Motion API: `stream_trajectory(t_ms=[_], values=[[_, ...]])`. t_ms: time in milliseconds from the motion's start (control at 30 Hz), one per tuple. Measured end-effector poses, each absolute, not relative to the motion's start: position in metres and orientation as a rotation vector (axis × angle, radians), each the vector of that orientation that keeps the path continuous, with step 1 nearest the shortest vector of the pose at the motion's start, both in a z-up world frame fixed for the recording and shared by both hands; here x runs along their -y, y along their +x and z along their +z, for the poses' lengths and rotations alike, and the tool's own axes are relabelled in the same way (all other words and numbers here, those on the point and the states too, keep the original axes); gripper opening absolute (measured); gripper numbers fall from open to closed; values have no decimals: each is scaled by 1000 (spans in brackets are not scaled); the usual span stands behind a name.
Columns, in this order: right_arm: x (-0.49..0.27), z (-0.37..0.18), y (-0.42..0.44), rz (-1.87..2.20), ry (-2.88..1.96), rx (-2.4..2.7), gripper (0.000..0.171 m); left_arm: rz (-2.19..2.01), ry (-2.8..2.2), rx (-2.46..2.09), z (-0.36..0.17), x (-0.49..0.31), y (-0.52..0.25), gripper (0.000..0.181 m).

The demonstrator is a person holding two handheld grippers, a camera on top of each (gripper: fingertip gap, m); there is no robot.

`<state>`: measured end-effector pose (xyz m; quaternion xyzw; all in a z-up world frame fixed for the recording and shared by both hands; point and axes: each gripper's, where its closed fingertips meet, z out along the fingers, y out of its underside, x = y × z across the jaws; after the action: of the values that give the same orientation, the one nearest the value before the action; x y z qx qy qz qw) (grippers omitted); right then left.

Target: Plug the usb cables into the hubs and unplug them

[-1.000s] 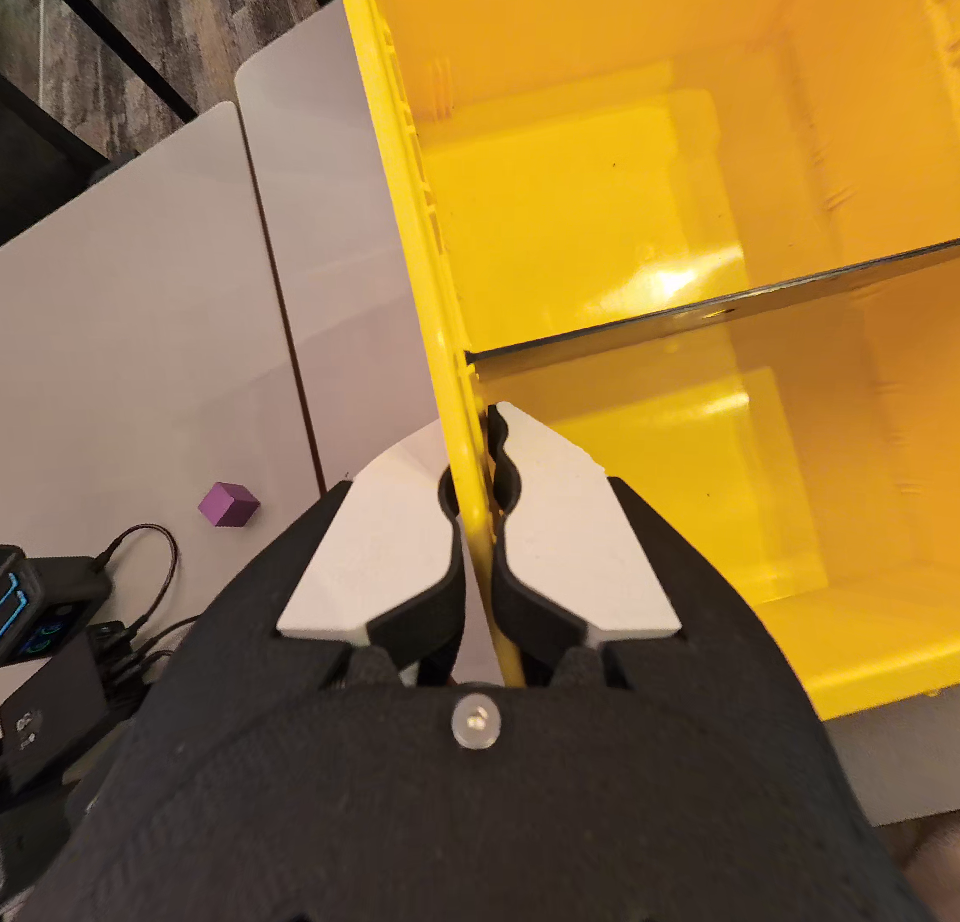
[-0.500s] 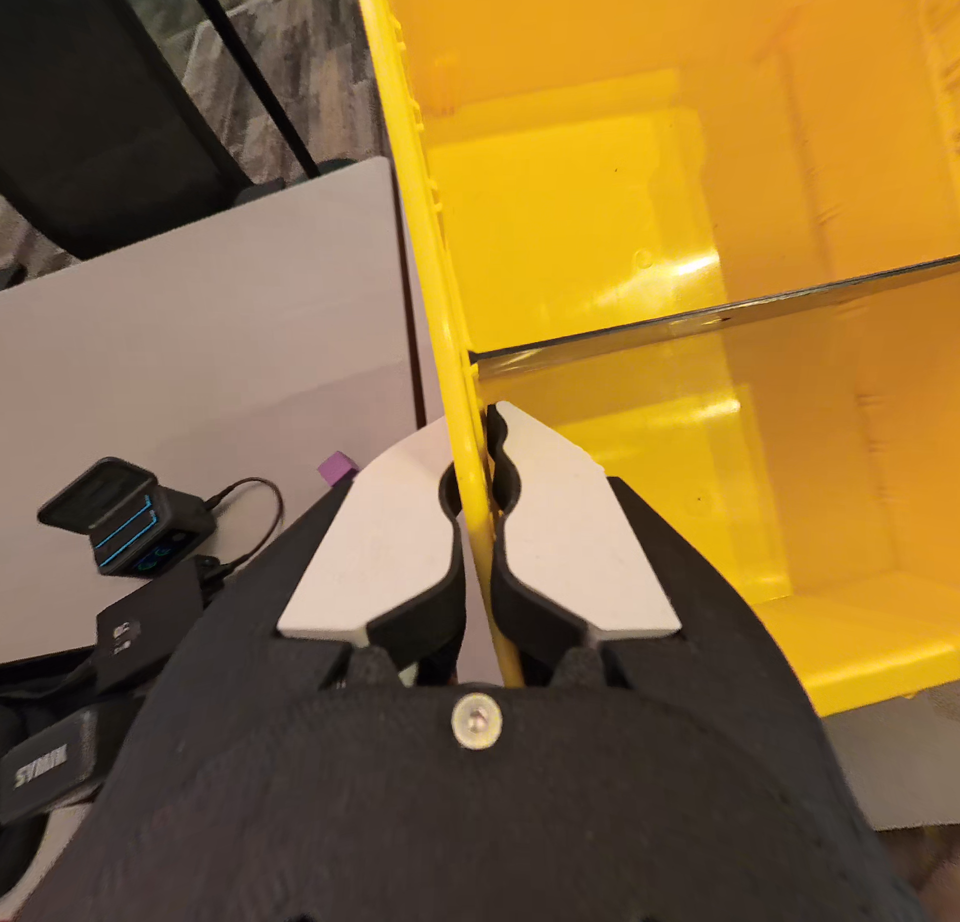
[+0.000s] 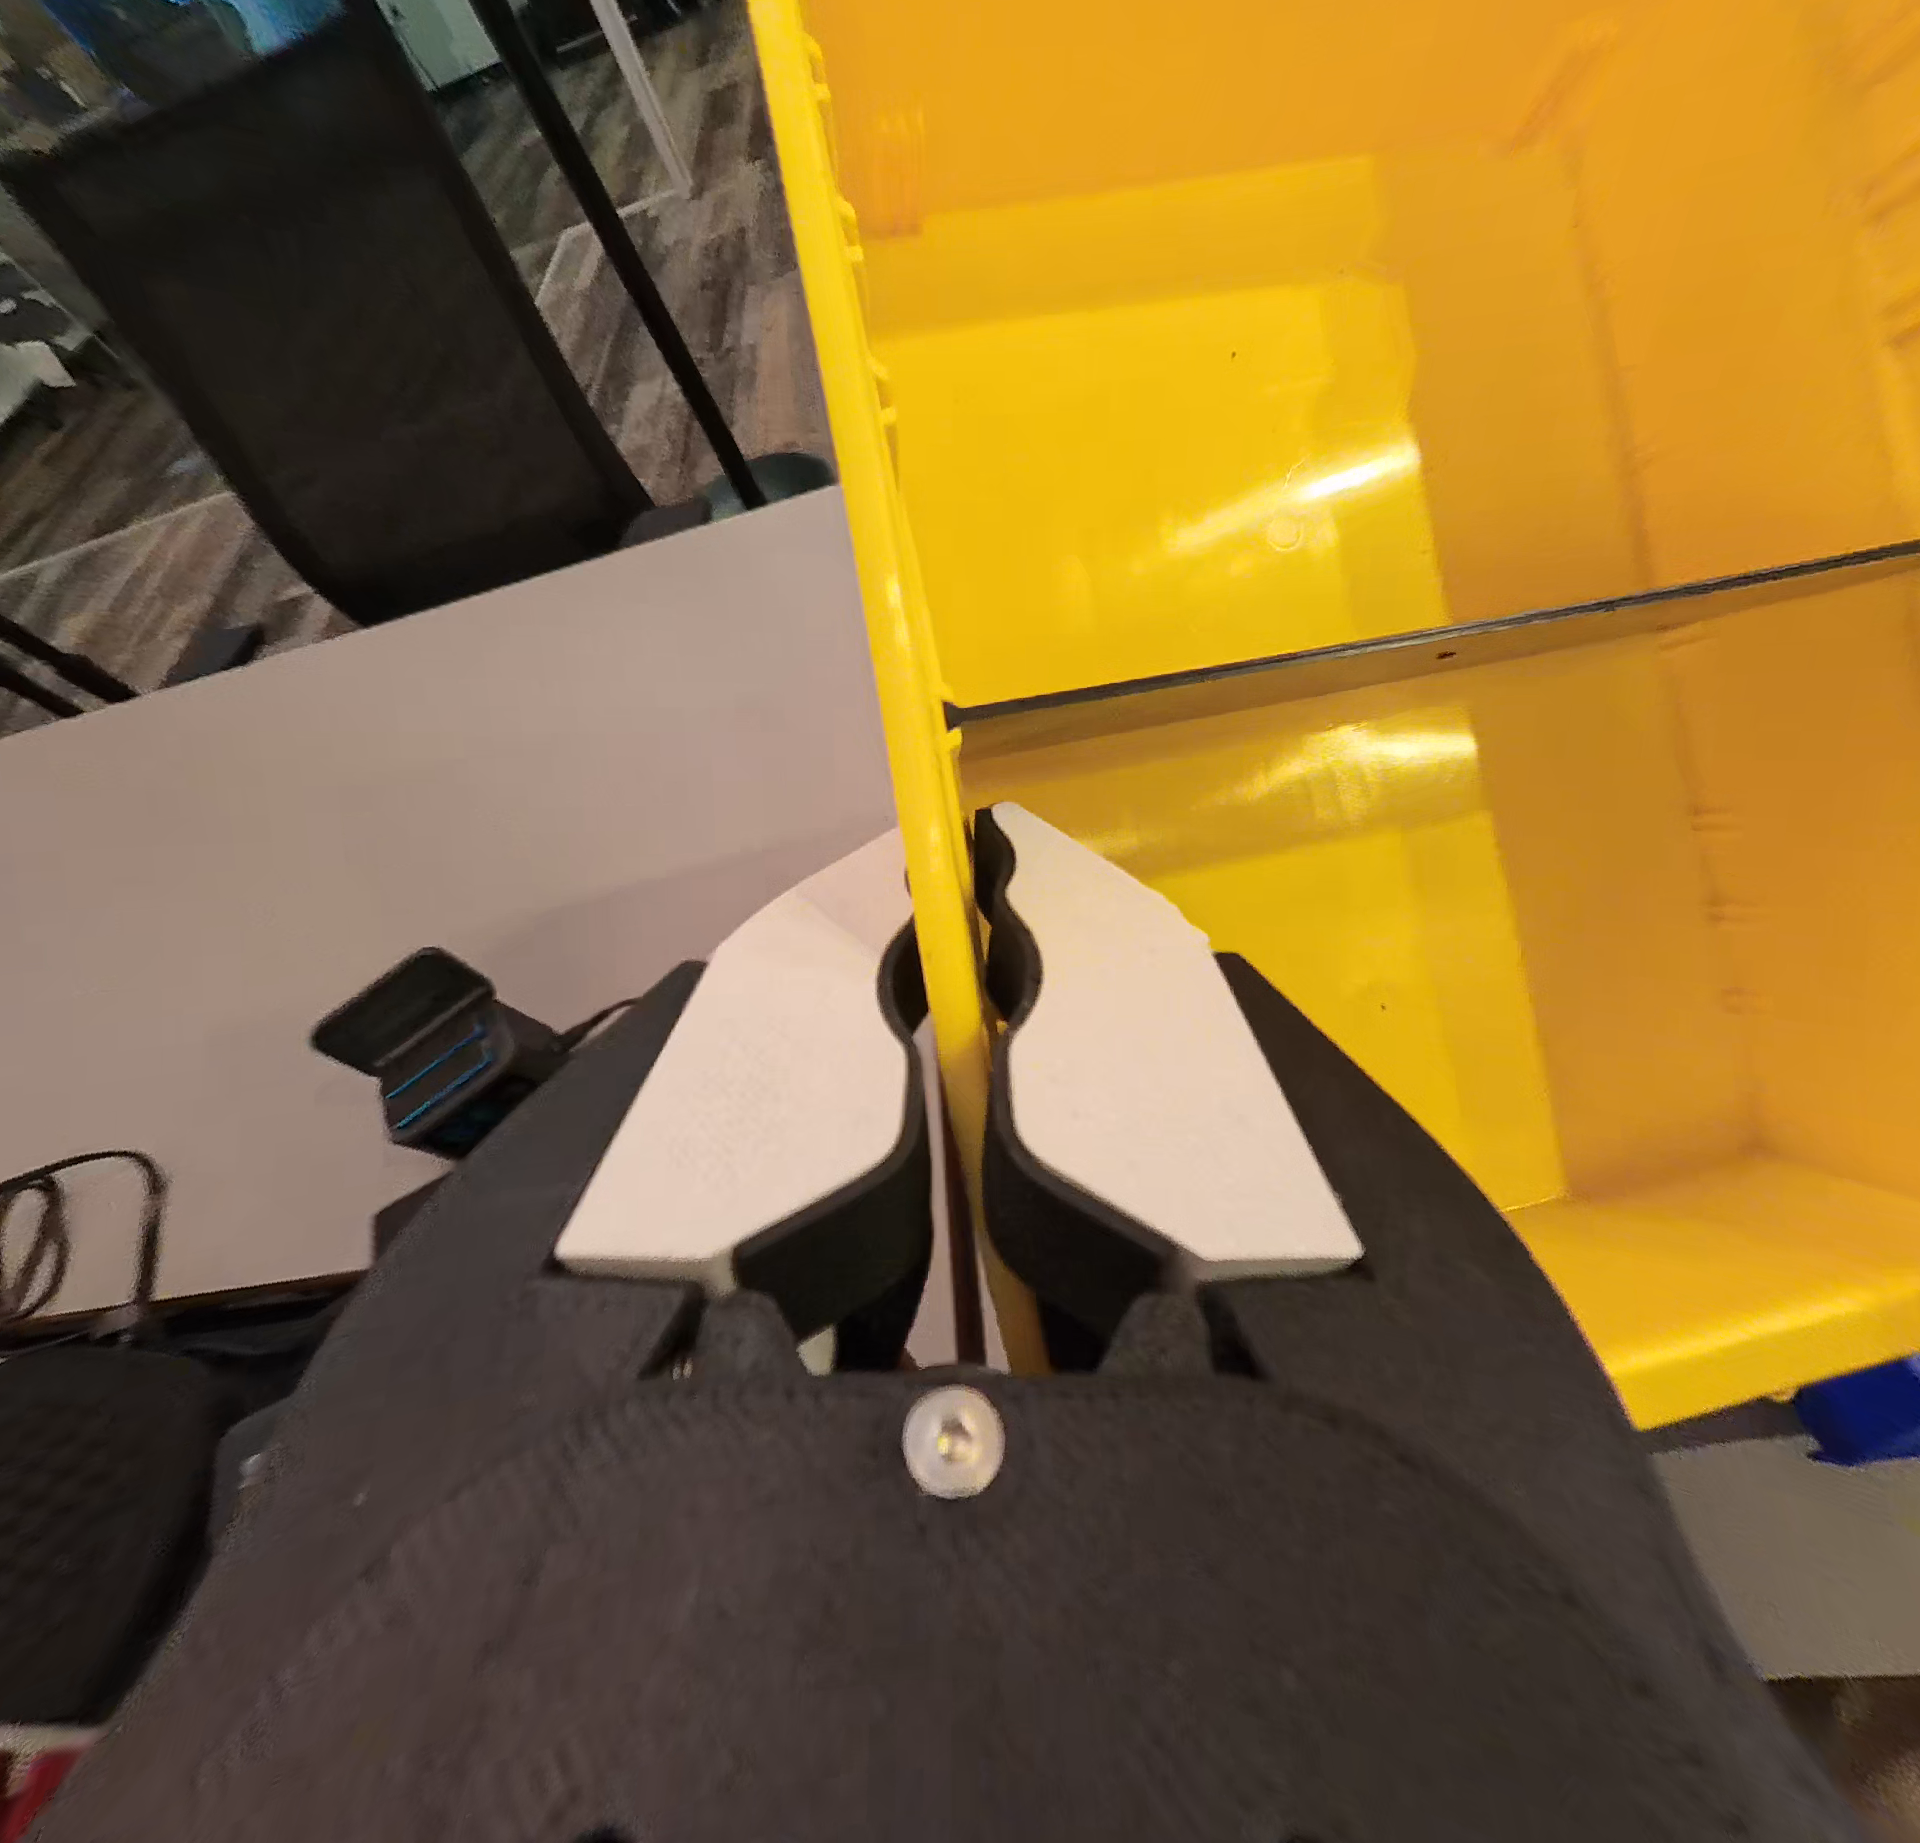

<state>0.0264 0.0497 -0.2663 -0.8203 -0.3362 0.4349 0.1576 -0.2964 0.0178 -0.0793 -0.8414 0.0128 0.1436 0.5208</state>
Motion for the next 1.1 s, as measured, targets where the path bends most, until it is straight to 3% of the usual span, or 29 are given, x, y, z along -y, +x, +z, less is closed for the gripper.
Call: stream_trajectory(t_ms=[200, 467, 633, 867, 1100], values=[[-23, -265, -24, 1377, -2292, 1015, 147, 342, -1948, 28, -50, -3, -307, 4], [-14, -253, -33, 1521, -2196, 1113, 139, 323, -1860, -8, -16, 1, -276, 4], [-57, -210, 25, 1433, -2102, 1002, 131, 173, -1835, -110, -16, -27, -214, 4], [-114, -130, 171, 1357, -1888, 778, 111, -86, -1878, -303, -50, -106, -87, 4], [-100, -118, 238, 1250, -1808, 730, 106, -194, -2007, -457, -113, -181, 37, 5]])
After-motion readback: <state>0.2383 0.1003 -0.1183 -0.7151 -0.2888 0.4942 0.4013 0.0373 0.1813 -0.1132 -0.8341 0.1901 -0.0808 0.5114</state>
